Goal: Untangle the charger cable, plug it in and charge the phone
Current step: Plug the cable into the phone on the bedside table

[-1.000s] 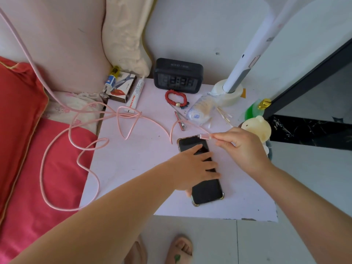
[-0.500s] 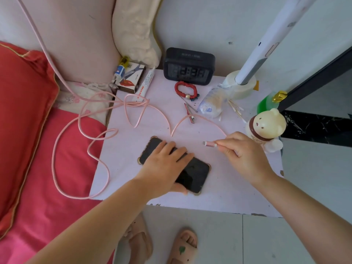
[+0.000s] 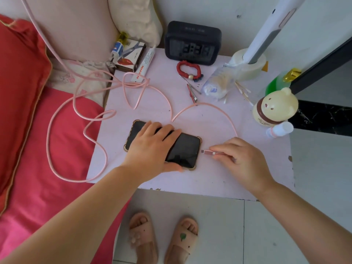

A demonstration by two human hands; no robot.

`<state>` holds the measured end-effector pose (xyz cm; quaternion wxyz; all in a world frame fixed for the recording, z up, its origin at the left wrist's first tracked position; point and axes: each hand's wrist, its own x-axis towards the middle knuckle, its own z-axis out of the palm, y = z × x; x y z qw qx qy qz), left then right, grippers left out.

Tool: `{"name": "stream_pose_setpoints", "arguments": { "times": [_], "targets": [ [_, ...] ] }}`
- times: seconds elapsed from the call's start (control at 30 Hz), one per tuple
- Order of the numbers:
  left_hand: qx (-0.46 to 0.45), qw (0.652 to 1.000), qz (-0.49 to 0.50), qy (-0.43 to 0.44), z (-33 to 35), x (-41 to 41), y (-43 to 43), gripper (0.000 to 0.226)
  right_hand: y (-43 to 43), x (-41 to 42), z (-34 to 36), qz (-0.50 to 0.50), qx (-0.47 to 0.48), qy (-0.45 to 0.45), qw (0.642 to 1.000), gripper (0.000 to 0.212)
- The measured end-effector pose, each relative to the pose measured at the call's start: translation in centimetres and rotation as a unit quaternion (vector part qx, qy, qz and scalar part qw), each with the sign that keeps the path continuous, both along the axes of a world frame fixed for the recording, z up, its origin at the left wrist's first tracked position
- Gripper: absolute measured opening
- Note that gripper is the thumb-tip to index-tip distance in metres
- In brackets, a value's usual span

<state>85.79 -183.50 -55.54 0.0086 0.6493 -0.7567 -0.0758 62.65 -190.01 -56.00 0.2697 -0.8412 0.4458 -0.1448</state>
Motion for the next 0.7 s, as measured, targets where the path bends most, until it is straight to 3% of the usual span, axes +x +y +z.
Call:
{"name": "stream_pose_setpoints", "arguments": {
  "times": [0.23,0.47,0.7],
  "targets": [
    [-0.010,1.000,0.001,0.008,-0.2,-0.1,0.2,0.084,1.5,0.6,-0.7,-0.024,-0.123,-0.009,0.992,0.012],
    [-0.025,1.000,0.002,0.012,-0.4,-0.2,0.3,0.083,2.4,0.7,-1.8,-0.054,-0.156,-0.027,0.986,0.011],
    [0.050,0.998,-0.012,-0.043,0.0,0.1,-0.6,0.103,2.6,0.6,-1.8,-0.025,-0.197,0.018,0.980,0.015]
  ]
}}
